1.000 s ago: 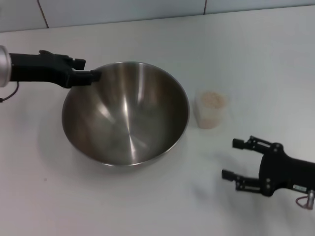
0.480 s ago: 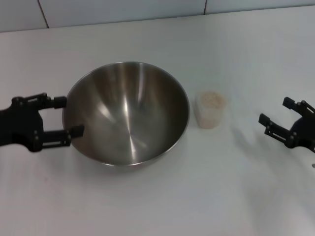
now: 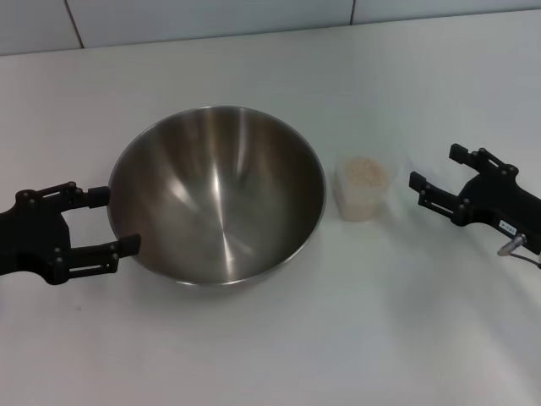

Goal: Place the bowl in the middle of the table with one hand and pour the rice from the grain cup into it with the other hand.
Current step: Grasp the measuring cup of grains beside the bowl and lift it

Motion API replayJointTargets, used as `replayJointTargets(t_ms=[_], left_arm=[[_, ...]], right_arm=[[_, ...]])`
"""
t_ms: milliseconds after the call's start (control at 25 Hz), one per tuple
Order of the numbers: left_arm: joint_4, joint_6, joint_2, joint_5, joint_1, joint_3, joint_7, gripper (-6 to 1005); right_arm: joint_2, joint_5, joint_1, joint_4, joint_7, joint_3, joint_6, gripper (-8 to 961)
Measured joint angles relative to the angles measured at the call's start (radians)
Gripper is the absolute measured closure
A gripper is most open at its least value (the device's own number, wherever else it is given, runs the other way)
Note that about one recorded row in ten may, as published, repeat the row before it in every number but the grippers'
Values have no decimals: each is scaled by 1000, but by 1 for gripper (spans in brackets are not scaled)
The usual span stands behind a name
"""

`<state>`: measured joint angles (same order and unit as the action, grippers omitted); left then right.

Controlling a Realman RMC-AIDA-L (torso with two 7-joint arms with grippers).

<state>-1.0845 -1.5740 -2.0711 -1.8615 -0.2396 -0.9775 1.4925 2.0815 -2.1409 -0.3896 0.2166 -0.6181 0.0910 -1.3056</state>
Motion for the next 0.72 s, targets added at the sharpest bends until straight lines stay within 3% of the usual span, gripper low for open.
replayJointTargets(t_ms=[720], left_arm=[[2,1,0,3,-9,-5,0,169]], right_arm=[[0,3,-77,-47,2,-19,94,119]])
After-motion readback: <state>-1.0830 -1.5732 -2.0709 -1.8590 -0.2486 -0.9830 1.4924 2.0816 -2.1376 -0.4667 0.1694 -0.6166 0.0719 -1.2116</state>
